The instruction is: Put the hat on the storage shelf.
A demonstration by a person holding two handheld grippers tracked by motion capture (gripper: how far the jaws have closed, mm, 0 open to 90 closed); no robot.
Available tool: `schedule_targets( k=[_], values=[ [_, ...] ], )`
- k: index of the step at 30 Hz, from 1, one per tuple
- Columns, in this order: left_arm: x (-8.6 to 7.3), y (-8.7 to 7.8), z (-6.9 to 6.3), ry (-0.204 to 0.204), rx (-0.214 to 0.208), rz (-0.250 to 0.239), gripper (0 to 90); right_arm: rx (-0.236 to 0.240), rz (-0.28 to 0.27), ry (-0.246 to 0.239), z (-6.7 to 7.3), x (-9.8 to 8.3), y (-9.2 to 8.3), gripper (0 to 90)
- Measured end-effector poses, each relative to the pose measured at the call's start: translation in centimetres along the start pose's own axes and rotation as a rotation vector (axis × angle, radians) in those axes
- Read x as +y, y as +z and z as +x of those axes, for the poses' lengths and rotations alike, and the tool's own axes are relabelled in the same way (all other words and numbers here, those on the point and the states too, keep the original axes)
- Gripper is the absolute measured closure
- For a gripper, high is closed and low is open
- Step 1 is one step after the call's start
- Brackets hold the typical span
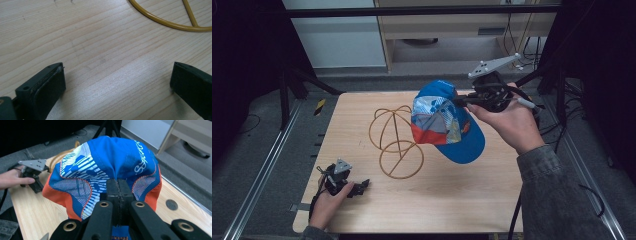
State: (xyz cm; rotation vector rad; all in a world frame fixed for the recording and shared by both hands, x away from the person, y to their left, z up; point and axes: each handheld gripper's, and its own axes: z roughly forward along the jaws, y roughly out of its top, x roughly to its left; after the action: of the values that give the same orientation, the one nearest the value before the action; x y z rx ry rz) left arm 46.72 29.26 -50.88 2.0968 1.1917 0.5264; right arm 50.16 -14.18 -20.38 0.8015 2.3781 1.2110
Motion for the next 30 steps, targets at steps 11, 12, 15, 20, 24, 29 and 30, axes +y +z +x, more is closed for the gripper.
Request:
schedule_targets(
  k=[11, 12, 15, 20, 24, 29, 30],
  values=[
    [0.0, 0.0, 0.0, -0.002, 0.0, -0.002, 0.0, 0.026, -0.064, -0.028, 2.2, 2.1, 1.1, 90.0],
    [0.0, 0.0, 0.0, -0.002, 0.0, -0.002, 0.0, 0.034, -0.072, -0.03, 2.5, 2.5, 1.5, 90.0],
    [0.0, 0.0, 0.0, -0.002, 0.0, 0.0, 0.0, 0.042, -0.076, -0.038, 2.9, 3.1, 2.0, 90.0],
    [0.0, 0.0, 0.0, 0.001, 0.0, 0.001, 0.0, 0.047, -0.071, -0.047, 3.4, 3.9, 2.7, 90.0],
    [0.0, 0.0, 0.0, 0.001, 0.0, 0.001, 0.0, 0.05, -0.061, -0.056, 3.8, 4.9, 3.8, 90.0],
    [0.0, 0.0, 0.0, 0.001, 0.0, 0.001, 0.0, 0.048, -0.049, -0.06, 3.9, 5.7, 4.8, 90.0],
    [0.0, 0.0, 0.0, 0.001, 0.0, 0.001, 0.0, 0.048, -0.049, -0.059, 3.9, 5.7, 5.0, 90.0]
  ],
)
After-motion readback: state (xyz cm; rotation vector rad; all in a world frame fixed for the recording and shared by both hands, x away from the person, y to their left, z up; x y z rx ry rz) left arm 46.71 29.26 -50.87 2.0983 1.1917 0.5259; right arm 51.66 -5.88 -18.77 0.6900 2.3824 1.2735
